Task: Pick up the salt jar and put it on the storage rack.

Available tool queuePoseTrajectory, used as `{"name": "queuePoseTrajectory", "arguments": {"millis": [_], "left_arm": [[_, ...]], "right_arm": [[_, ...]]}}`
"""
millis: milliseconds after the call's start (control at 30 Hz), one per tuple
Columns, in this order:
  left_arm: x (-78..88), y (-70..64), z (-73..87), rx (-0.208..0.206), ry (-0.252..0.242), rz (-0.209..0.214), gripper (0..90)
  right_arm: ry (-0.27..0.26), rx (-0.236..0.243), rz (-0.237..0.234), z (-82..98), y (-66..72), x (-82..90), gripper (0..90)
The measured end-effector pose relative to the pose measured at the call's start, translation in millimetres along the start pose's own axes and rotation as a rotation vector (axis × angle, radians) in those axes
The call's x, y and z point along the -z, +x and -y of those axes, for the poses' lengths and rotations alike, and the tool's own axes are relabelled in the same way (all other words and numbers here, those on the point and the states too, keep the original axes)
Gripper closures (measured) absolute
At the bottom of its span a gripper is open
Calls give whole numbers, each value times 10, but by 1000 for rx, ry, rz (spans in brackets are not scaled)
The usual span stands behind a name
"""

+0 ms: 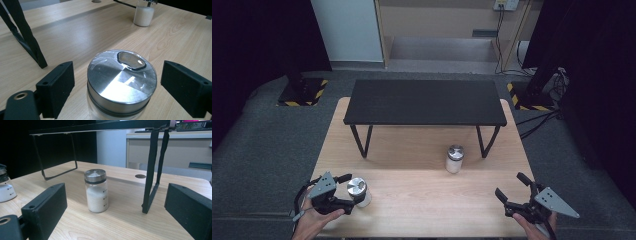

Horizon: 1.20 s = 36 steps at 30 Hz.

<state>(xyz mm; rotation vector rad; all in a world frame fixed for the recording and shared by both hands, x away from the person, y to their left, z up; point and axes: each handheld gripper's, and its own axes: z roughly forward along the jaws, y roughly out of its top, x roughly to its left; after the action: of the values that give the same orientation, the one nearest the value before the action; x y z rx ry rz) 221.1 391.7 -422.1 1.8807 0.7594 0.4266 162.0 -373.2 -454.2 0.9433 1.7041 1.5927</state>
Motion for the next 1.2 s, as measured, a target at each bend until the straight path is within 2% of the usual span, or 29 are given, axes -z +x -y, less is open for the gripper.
{"name": "queuePoseTrajectory", "arguments": {"millis": [233, 533, 1000, 1133, 1200], "left_arm": [[-49, 1, 8, -9, 2, -4, 156], [-75, 6, 32, -47, -4, 5, 329], [-68, -47, 7, -53, 3, -12, 335], [-56, -52, 6, -34, -19, -11, 335], [-42, -62, -39, -41, -23, -10, 335]], "right_arm": [[0, 1, -1, 1, -1, -2, 42], [0, 2, -1, 1, 0, -2, 43], [1, 2, 1, 0, -5, 2, 43], [1, 2, 1, 0, -4, 2, 43], [0, 2, 0, 0, -2, 1, 43]]}}
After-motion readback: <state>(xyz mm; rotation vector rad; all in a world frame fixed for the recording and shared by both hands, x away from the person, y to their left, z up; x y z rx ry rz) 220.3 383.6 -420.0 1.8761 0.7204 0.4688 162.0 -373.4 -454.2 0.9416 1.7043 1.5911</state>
